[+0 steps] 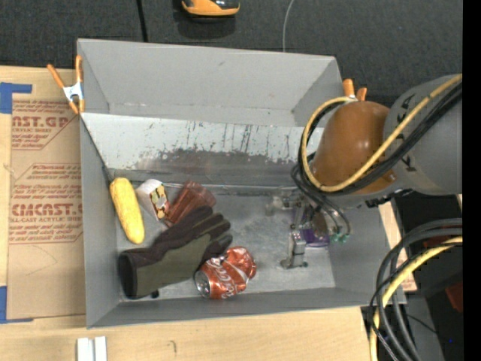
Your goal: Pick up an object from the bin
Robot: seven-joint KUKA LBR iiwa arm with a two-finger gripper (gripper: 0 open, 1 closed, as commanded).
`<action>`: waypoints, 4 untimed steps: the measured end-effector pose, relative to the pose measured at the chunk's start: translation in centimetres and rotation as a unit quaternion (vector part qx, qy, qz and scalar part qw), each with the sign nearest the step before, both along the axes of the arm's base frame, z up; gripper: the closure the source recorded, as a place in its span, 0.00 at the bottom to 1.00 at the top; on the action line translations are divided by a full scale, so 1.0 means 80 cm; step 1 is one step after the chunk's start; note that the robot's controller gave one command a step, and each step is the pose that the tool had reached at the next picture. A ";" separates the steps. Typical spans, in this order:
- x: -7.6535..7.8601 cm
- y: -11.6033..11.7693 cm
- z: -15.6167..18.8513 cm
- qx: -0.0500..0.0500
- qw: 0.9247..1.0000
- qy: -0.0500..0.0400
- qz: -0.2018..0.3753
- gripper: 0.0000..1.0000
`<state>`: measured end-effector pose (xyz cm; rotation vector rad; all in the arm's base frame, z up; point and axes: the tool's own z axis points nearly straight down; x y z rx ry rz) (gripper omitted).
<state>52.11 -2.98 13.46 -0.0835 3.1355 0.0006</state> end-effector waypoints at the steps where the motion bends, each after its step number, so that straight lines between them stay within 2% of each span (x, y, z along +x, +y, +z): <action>1: 0.008 0.079 -0.014 0.000 1.000 0.002 0.007 0.00; 2: 0.053 0.108 -0.062 0.000 0.994 0.000 0.108 0.00; 3: -0.036 0.185 -0.077 0.001 0.998 0.000 0.055 1.00; 4: -0.036 0.185 -0.077 0.001 0.998 0.000 0.055 1.00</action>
Offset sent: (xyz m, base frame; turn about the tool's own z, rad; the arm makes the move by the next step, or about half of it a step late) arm 0.0517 0.0843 -0.0646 -0.2378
